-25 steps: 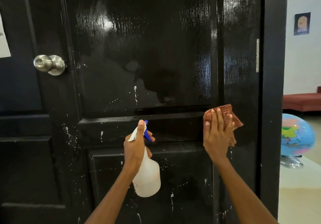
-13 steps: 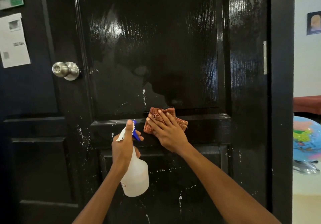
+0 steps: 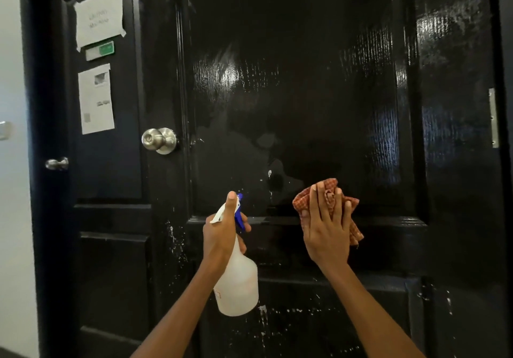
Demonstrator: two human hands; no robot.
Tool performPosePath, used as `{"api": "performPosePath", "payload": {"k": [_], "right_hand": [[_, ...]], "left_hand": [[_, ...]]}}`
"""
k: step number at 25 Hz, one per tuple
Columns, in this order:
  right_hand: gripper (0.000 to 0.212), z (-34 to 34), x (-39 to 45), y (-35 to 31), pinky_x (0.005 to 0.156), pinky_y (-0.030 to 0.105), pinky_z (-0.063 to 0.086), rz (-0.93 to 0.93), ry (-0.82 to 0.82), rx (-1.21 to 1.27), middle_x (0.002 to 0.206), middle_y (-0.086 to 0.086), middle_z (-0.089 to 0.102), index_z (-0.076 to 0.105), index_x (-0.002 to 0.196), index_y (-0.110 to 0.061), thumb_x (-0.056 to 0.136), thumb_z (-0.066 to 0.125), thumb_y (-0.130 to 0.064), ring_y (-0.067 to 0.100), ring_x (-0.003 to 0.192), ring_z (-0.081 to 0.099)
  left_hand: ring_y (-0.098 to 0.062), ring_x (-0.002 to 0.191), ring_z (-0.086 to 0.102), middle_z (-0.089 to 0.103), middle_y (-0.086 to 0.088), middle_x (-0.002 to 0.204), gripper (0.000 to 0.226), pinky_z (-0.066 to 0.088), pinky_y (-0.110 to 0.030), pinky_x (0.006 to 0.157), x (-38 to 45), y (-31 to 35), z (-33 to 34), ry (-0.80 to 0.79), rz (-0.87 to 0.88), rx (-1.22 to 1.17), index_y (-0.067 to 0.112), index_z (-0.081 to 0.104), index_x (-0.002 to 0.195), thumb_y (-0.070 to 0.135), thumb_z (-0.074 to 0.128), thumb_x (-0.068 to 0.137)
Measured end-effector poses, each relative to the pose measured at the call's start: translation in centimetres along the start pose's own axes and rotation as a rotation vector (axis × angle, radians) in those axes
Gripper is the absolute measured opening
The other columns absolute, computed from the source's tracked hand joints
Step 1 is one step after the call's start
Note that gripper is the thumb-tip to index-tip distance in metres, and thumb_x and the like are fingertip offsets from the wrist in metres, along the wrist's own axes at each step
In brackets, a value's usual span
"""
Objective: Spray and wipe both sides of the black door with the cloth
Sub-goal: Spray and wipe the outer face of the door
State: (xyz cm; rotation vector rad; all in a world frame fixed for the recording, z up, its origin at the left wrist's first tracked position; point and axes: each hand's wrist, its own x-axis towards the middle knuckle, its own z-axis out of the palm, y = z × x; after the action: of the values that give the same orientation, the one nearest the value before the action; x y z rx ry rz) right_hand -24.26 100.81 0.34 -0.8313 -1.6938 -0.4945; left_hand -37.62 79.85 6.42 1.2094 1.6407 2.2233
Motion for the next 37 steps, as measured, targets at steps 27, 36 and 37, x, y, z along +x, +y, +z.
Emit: {"api": "performPosePath", "payload": {"k": [27, 36, 37], "right_hand": [[0.061, 0.4, 14.2, -12.0, 0.122, 0.066, -0.003, -0.596, -0.031, -0.061, 0.172, 0.005, 0.001, 0.02, 0.162, -0.031, 0.106, 0.031, -0.053, 0.042, 0.156, -0.006], [0.06, -0.4, 8.1, -4.8, 0.125, 0.06, 0.001, -0.653, -0.068, -0.187, 0.171, 0.0, 0.008, 0.018, 0.162, -0.035, 0.106, 0.031, -0.051, 0.038, 0.157, 0.003], [0.061, -1.2, 8.3, -2.8, 0.124, 0.06, 0.002, -0.482, -0.003, -0.161, 0.171, 0.0, 0.01, 0.021, 0.162, -0.034, 0.105, 0.033, -0.051, 0.039, 0.157, 0.005]], "left_hand": [[-0.024, 0.052, 0.061, 0.072, -0.012, 0.074, 0.068, 0.052, -0.032, 0.05, 4.3, 2.3, -5.8, 0.113, 0.133, 0.083, 0.004, 0.068, 0.084, 0.066, 0.04, 0.089], [-0.024, 0.05, 0.061, 0.073, -0.011, 0.075, 0.066, 0.051, -0.03, 0.048, 1.5, -0.7, -7.0, 0.106, 0.072, 0.085, 0.004, 0.069, 0.084, 0.063, 0.04, 0.092], [-0.023, 0.05, 0.061, 0.073, -0.011, 0.075, 0.066, 0.051, -0.029, 0.047, 1.3, -0.7, -6.9, 0.108, 0.07, 0.076, 0.004, 0.069, 0.084, 0.063, 0.04, 0.091]]}}
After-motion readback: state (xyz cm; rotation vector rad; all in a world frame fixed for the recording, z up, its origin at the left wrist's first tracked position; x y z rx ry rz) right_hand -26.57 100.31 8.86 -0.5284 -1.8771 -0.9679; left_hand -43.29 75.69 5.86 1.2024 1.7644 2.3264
